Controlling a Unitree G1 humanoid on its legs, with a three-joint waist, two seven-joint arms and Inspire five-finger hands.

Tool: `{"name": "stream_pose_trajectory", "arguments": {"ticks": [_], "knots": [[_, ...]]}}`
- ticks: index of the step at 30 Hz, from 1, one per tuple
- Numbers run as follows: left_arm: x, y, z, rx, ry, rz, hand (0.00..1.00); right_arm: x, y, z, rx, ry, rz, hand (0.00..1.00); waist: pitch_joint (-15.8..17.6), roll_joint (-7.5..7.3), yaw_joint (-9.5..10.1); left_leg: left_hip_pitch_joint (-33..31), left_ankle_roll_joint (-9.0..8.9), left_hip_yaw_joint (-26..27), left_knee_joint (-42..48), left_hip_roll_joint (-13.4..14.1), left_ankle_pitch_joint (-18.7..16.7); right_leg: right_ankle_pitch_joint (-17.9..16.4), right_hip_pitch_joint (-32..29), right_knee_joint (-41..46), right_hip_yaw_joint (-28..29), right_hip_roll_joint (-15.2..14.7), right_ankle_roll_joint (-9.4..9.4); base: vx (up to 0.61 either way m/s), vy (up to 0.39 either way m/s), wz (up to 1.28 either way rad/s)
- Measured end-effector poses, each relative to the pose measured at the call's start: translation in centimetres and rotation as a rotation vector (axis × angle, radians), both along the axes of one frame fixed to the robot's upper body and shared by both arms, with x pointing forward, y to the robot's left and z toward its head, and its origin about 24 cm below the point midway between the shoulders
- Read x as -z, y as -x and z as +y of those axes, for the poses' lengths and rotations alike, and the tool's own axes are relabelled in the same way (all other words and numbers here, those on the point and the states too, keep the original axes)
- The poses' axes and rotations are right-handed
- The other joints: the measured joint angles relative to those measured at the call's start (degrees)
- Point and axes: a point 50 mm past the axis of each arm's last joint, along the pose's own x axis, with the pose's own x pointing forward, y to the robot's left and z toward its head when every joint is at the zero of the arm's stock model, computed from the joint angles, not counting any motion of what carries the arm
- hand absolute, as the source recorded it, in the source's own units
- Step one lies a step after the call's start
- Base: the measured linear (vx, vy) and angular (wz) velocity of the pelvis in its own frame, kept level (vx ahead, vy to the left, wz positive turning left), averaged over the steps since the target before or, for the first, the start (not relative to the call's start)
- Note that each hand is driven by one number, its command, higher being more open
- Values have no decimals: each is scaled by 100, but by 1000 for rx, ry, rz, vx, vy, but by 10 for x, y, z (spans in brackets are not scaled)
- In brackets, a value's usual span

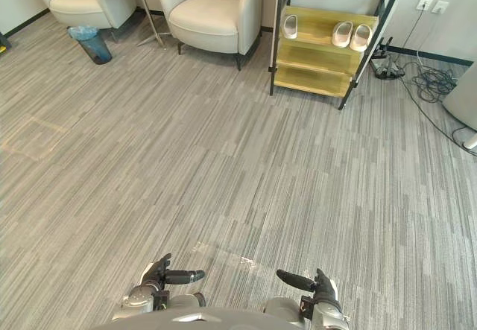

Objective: Pick up cushions and gather them together orderly.

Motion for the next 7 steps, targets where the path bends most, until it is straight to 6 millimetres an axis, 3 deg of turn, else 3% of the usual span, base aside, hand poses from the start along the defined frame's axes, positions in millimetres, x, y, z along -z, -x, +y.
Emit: {"name": "stream_pose_trajectory", "arguments": {"ticks": [7], "knots": [[0, -1, 0, 2, -1, 2, 100, 2, 14, -4, 30, 4, 35, 100, 21, 10, -7, -19, -9, -7, 370, -12, 10, 354, 343, -531, 94, 29, 36, 62, 16, -5]]}}
